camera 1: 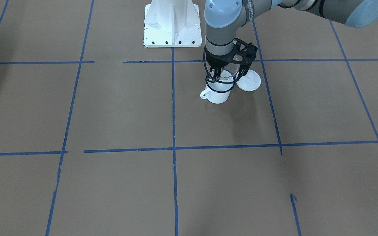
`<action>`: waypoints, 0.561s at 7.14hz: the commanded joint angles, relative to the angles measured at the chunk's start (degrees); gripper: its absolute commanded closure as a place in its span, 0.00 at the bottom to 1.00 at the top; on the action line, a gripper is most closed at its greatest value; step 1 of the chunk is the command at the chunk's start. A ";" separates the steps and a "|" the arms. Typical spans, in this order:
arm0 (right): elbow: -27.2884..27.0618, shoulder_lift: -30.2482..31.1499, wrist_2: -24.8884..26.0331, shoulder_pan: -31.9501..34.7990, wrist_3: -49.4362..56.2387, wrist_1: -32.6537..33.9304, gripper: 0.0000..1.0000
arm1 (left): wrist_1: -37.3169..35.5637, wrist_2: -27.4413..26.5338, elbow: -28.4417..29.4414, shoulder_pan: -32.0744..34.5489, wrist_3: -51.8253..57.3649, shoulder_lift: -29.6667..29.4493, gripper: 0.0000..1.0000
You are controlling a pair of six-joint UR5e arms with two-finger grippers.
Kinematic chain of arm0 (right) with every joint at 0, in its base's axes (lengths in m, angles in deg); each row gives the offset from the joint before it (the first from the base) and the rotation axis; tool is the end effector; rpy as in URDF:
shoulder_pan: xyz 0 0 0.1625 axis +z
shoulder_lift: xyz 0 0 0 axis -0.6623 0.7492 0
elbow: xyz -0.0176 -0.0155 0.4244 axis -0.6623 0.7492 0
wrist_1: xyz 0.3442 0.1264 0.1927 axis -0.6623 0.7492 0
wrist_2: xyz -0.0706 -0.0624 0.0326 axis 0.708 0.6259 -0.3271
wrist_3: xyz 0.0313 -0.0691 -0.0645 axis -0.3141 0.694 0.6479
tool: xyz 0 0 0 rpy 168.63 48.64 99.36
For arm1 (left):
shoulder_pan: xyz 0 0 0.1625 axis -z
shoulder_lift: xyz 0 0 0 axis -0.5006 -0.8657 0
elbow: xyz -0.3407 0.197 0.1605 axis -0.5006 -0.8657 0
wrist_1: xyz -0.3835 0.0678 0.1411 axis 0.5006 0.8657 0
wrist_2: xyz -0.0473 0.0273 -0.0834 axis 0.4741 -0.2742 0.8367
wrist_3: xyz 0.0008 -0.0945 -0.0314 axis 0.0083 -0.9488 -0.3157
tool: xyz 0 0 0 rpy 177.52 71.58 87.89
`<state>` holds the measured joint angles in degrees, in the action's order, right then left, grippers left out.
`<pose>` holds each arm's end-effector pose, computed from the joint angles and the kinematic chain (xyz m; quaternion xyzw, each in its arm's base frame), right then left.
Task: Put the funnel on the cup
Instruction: 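Carry the funnel over the open mug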
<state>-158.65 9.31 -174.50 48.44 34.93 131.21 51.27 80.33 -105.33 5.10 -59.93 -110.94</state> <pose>0.0669 -0.4451 0.6701 -0.0092 -0.3520 0.0051 0.9360 0.4661 -0.4387 0.1687 -0.2034 0.2662 -0.4638 0.8202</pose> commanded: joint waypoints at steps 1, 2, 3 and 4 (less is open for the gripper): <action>0.00 0.00 0.00 0.00 0.00 0.00 0.00 | 3.30 -1.77 2.97 -0.25 0.90 -0.11 1.00; 0.00 0.00 0.00 0.00 0.00 0.00 0.00 | 4.36 -1.96 3.59 -1.03 0.90 0.41 1.00; 0.09 0.00 0.00 0.00 0.00 0.00 0.00 | 4.46 -1.96 3.60 -1.30 0.90 0.76 1.00; 0.00 0.00 0.00 0.00 0.00 0.00 0.00 | 4.46 -1.96 3.60 -1.74 0.90 1.20 1.00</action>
<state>-158.63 9.31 -174.50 48.44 34.93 131.21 55.49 78.45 -101.88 3.89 -59.04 -110.26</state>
